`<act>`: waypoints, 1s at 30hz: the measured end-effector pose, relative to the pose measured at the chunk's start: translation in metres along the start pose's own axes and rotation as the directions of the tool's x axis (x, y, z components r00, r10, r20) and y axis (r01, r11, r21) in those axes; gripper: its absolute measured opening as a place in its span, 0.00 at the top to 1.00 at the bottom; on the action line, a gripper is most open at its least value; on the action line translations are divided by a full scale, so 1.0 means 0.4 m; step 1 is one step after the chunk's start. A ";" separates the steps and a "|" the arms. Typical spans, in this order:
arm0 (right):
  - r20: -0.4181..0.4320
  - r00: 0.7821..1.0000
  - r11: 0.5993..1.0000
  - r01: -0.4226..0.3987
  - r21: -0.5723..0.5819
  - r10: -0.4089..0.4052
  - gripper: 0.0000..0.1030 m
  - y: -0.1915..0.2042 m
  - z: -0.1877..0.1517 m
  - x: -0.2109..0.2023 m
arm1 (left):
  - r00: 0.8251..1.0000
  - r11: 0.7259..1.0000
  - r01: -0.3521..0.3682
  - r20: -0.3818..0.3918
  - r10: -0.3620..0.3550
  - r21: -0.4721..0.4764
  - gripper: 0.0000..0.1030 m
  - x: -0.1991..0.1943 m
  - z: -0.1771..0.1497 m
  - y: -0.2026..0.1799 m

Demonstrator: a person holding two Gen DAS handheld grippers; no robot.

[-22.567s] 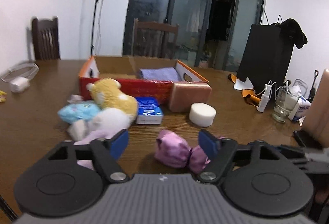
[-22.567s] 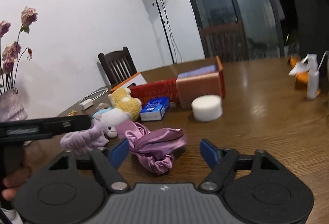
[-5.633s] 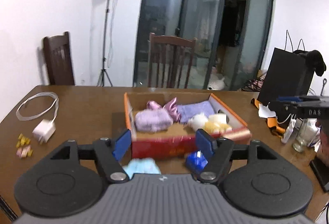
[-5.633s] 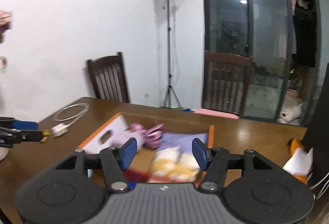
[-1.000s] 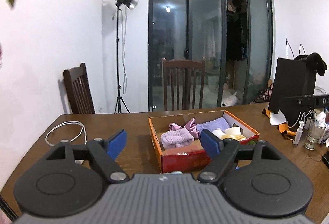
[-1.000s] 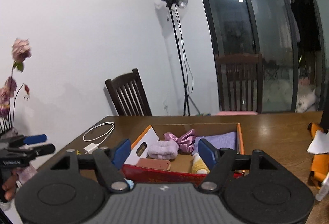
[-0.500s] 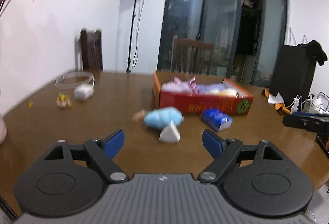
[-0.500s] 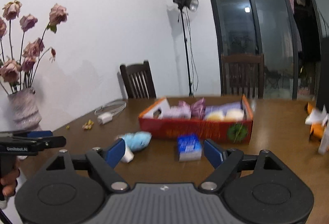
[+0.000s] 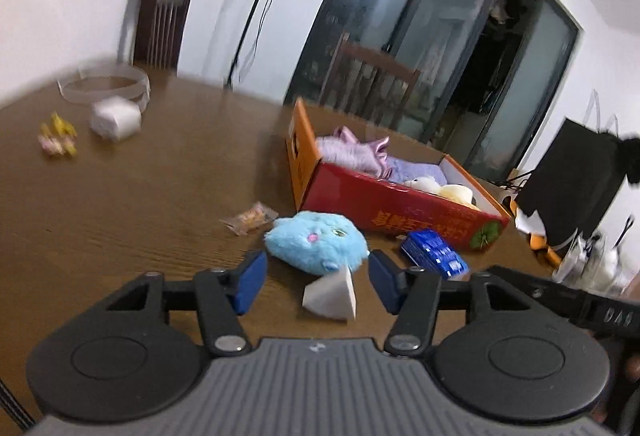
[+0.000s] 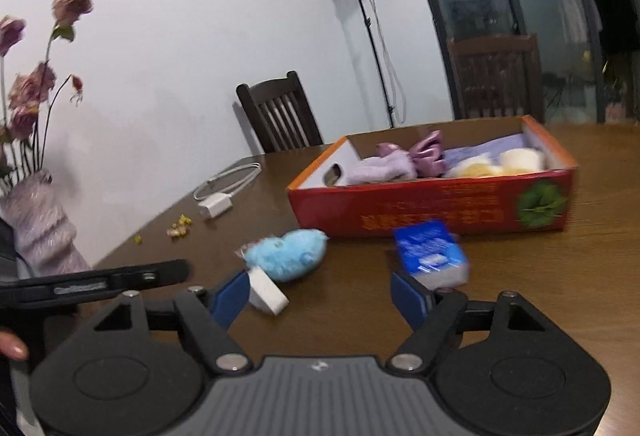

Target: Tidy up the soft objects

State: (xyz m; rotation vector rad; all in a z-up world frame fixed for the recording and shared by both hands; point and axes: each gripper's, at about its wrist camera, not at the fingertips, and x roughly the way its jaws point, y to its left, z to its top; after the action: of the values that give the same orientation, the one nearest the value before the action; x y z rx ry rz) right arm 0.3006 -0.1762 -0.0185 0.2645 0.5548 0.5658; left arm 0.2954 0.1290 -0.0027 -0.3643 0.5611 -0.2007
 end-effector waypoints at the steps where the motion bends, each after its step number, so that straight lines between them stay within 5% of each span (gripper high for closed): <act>1: -0.014 1.000 0.999 -0.023 0.033 0.024 0.32 -0.005 0.011 0.044 | 1.000 1.000 0.014 -0.010 -0.014 -0.025 0.45 0.027 0.012 0.011; 8: -0.106 0.991 0.981 -0.065 0.181 0.086 0.44 -0.039 0.044 0.279 | 0.997 0.980 0.045 -0.053 -0.056 -0.192 0.50 0.171 0.036 0.103; 12: -0.128 0.982 0.969 -0.104 0.225 0.135 0.66 -0.056 0.034 0.330 | 0.986 0.956 0.109 -0.093 -0.139 -0.273 0.61 0.198 0.031 0.138; 18: -0.119 0.980 0.965 -0.131 0.227 0.161 0.68 -0.057 0.034 0.327 | 0.988 0.957 0.132 -0.044 -0.148 -0.259 0.64 0.180 0.031 0.136; 24: -0.017 0.989 0.984 -0.146 0.097 0.149 0.70 0.012 0.071 0.172 | 0.976 0.966 0.214 0.065 -0.206 -0.143 0.65 0.038 0.036 0.032; 30: 0.017 0.994 0.993 -0.110 0.039 0.109 0.70 0.005 0.017 -0.069 | 0.962 0.960 0.273 -0.005 -0.274 -0.065 0.65 -0.059 -0.067 -0.118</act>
State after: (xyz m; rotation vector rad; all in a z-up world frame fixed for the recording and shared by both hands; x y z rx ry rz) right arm 0.2839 -0.1909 -0.0005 0.3383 0.5398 0.6589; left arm 0.2570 0.0847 0.0058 -0.5027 0.5305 -0.4530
